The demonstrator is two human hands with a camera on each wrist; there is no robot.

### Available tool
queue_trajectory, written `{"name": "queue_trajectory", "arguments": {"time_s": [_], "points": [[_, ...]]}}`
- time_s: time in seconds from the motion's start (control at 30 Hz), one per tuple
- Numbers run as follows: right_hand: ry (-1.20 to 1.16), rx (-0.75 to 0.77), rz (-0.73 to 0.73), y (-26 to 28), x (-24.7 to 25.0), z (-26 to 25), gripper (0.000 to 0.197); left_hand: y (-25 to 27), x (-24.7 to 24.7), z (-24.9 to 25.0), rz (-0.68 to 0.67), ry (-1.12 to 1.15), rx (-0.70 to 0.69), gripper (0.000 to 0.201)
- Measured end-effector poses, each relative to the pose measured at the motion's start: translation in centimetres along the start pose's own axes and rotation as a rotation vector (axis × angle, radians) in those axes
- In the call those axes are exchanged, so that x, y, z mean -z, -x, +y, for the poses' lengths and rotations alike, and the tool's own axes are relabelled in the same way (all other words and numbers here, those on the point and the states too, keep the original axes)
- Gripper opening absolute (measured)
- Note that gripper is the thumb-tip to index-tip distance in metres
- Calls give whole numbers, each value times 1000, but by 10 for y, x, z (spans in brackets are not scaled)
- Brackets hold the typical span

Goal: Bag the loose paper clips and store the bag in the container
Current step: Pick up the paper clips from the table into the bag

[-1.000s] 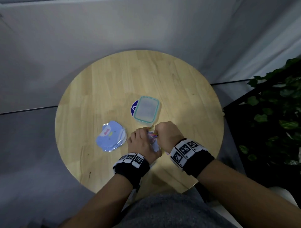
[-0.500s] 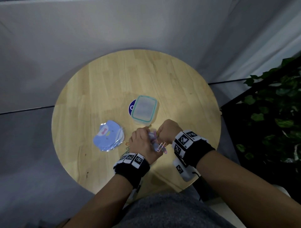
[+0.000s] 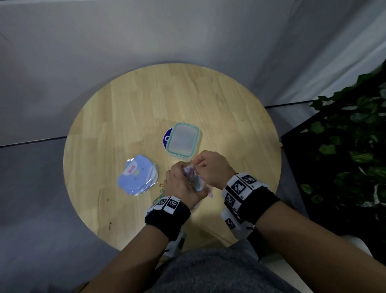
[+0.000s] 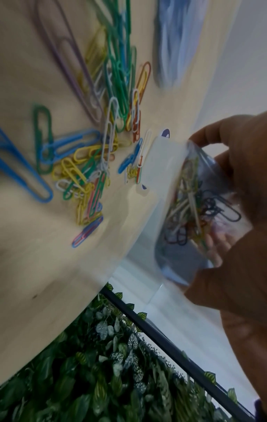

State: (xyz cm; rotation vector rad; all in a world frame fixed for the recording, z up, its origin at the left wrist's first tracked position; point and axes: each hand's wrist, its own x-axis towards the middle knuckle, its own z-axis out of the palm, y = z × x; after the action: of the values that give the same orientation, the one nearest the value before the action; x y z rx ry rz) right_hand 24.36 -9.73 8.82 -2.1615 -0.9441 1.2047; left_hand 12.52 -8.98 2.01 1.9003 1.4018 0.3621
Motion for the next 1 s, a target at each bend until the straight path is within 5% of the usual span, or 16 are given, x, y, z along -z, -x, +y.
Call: {"name": "queue_trajectory", "arguments": {"time_s": [0.17,0.33,0.43,0.63,0.7,0.83,1.0], "points": [[-176,97,-148,11,6,0,37,-2,1,4,52,70,-21,81],[-247,162,176,8,16,17,29,-9,4,4,48,28,-38,89],[-143,88,38,12,14,22,26,-6,6,3,75,34,-56,85],[188,219,-200,10,-10,12,21,-9,11,12,126,72,-18,62],[170,224,-259,12,-6,8,24,-7,17,12,137,100,-88,73],[85,218,-270,10,12,11,24,-9,32,0,-125,236,-61,106],[-93,298,-227,4,19,24,14,-13,34,-12,-189,311,8,87]]}}
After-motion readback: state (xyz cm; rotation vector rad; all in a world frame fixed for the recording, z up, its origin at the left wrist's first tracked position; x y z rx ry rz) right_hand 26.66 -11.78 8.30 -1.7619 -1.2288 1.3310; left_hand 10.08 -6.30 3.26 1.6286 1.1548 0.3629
